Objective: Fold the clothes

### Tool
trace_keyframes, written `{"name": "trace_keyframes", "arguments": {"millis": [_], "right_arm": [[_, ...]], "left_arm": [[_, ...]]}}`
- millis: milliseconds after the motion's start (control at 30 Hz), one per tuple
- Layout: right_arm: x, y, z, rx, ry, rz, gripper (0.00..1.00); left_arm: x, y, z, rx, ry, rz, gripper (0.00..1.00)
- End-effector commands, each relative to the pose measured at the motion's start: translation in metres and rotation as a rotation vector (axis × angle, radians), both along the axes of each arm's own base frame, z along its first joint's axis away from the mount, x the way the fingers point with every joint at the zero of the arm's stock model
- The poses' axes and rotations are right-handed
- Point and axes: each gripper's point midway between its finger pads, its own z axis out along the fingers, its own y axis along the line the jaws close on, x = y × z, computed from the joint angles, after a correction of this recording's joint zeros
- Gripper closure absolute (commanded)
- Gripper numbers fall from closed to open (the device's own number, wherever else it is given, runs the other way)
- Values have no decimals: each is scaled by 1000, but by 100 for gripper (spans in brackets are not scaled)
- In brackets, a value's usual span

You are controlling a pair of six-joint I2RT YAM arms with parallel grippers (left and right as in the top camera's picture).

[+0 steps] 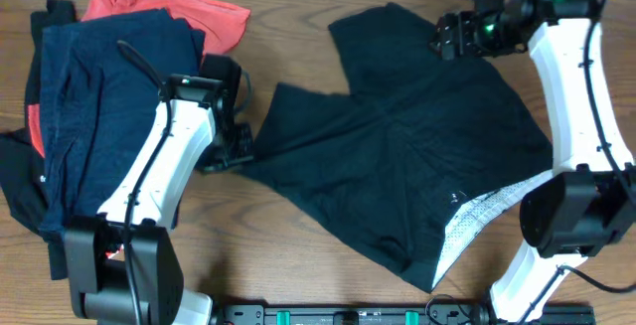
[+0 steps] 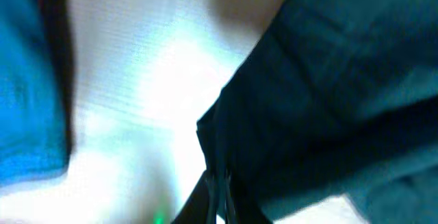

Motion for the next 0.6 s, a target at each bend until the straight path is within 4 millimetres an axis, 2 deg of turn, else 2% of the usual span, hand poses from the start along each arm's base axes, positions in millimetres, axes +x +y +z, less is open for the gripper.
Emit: {"name": "trace_keyframes", "arguments": {"millis": [0, 200, 333, 400, 533, 567], "right_arm": [[-12, 16, -39, 18, 120, 7, 15], [-46, 40, -76, 55, 267, 41, 18], [-65, 47, -88, 39, 331, 59, 19], [-71, 45, -93, 6, 358, 36, 20], [-80, 33, -103, -95, 391, -41, 19], [-81, 30, -106, -130, 393, -56, 19]], "left_arm": [[-23, 2, 1, 14, 97, 36, 94], [-58, 9, -16, 50, 219, 45, 94], [-69, 24, -25, 148, 240, 105, 94], [-67, 26, -28, 158, 227, 114, 94], [-47, 23, -35, 137, 140, 114, 94], [-41, 21, -36, 131, 115, 115, 83]]}}
